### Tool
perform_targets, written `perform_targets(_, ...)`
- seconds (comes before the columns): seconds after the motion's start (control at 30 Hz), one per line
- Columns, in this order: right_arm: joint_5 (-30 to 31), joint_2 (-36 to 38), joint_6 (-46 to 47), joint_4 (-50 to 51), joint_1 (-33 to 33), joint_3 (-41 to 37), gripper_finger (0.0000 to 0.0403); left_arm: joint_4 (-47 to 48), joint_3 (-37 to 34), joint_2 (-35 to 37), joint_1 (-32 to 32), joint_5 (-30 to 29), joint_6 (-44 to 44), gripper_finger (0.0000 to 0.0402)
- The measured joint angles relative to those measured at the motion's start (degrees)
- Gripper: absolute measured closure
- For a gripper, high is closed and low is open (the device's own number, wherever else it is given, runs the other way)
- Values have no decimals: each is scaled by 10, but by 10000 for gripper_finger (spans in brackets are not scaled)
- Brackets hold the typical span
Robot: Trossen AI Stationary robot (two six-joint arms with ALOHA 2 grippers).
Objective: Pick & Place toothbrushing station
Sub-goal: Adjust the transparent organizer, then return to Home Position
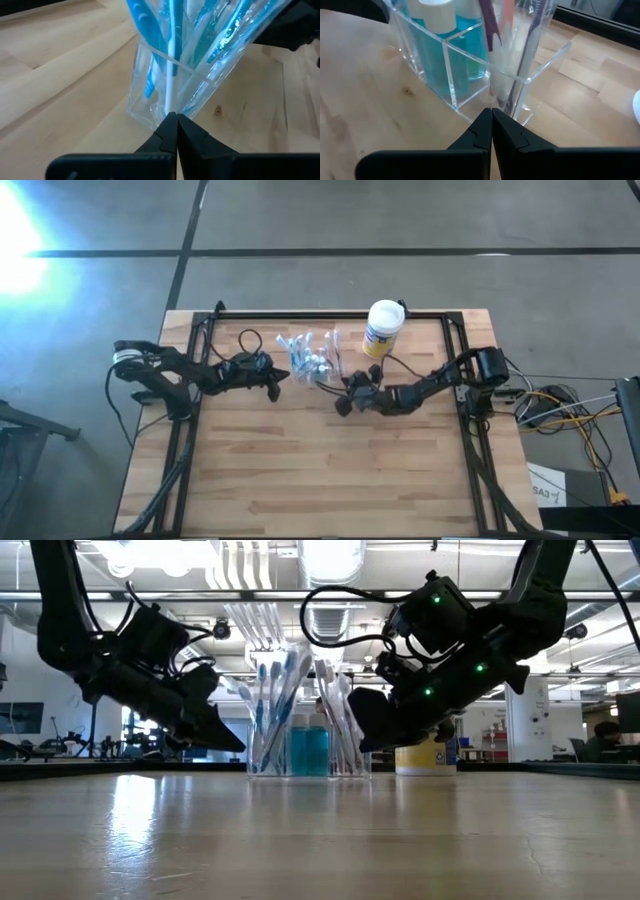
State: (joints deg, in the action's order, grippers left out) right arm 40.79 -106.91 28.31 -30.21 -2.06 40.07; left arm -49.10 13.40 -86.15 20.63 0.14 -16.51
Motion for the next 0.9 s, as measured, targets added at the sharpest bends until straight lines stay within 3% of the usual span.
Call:
perform_targets(0.5,-10,1,0,0,9,0,394,2,1,0,-7,3,13,396)
perform_targets(0.67,-52,19,-9,0,-7,-1,394,4,-17,15,-7,3,32,398)
perform_targets(0.73,-71,37,-30,-1,-21,-1,394,4,-29,36,-7,19,52,395)
perform_targets(0.9,-120,114,-134,0,-72,-1,394,5,-70,129,-15,122,104,391)
